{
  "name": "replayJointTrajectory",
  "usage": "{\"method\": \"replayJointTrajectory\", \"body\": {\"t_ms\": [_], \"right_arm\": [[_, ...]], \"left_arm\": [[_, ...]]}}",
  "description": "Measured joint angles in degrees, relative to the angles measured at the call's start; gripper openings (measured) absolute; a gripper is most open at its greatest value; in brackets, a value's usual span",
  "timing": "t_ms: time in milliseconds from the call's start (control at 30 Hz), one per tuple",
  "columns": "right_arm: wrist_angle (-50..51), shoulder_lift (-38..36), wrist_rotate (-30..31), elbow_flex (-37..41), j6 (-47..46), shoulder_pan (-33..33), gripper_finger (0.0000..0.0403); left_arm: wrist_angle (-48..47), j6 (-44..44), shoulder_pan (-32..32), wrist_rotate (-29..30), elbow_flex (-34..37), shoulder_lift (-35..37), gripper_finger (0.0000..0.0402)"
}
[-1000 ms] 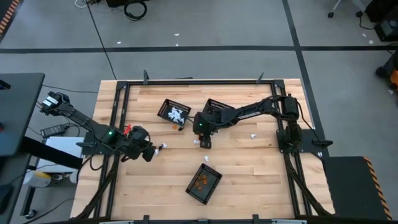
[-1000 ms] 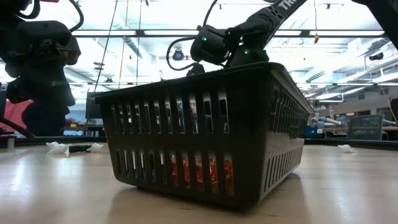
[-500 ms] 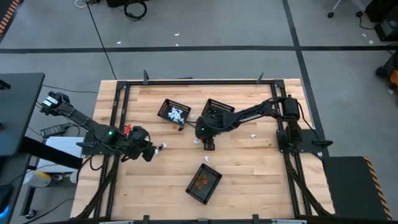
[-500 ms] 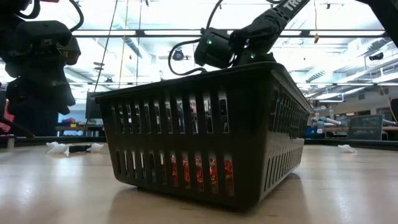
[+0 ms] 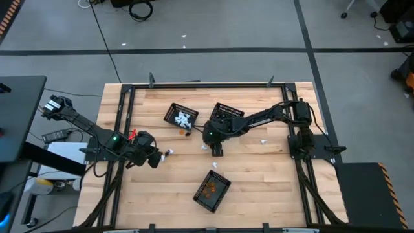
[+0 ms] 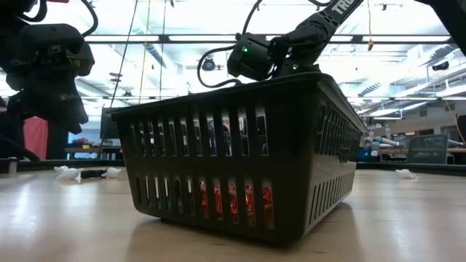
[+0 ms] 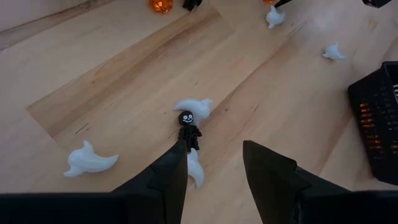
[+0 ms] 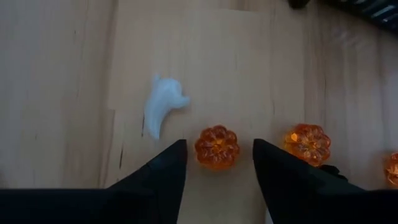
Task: Sort Halloween decoration
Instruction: Put the orange pumpkin toy into the bottom black basket
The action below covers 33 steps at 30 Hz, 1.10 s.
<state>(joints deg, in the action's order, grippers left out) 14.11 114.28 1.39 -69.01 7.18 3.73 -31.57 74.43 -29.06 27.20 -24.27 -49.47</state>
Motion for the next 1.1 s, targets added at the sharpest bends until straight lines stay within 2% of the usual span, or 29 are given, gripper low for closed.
{"method": "replayJointTrajectory", "body": {"t_ms": [167,500,667,800,900,1100], "right_arm": [[-0.1,0.0,-1.3,0.0,-0.1,0.0,0.017],[-0.6,0.1,-1.8,0.0,-2.5,-0.2,0.0099],[0.0,-0.1,-1.2,-0.3,-3.1,-0.3,0.0094],[4.6,-0.7,-2.1,-2.8,-3.2,-0.4,0.0094],[8.8,-1.0,-5.3,-6.3,-3.2,-0.4,0.0094],[17.2,-1.0,-19.0,-12.9,-3.3,-1.9,0.0094]], "left_arm": [[0.0,0.0,0.0,0.0,0.0,0.0,0.0164],[0.0,0.0,0.0,0.0,0.0,0.0,0.0164],[0.0,0.0,0.0,0.0,0.0,0.0,0.0164],[0.0,0.0,0.0,0.0,0.0,0.0,0.0164],[0.0,-0.1,0.0,0.0,0.0,0.0,0.0164],[0.0,-1.2,0.0,-0.4,0.0,0.0,0.0164]]}}
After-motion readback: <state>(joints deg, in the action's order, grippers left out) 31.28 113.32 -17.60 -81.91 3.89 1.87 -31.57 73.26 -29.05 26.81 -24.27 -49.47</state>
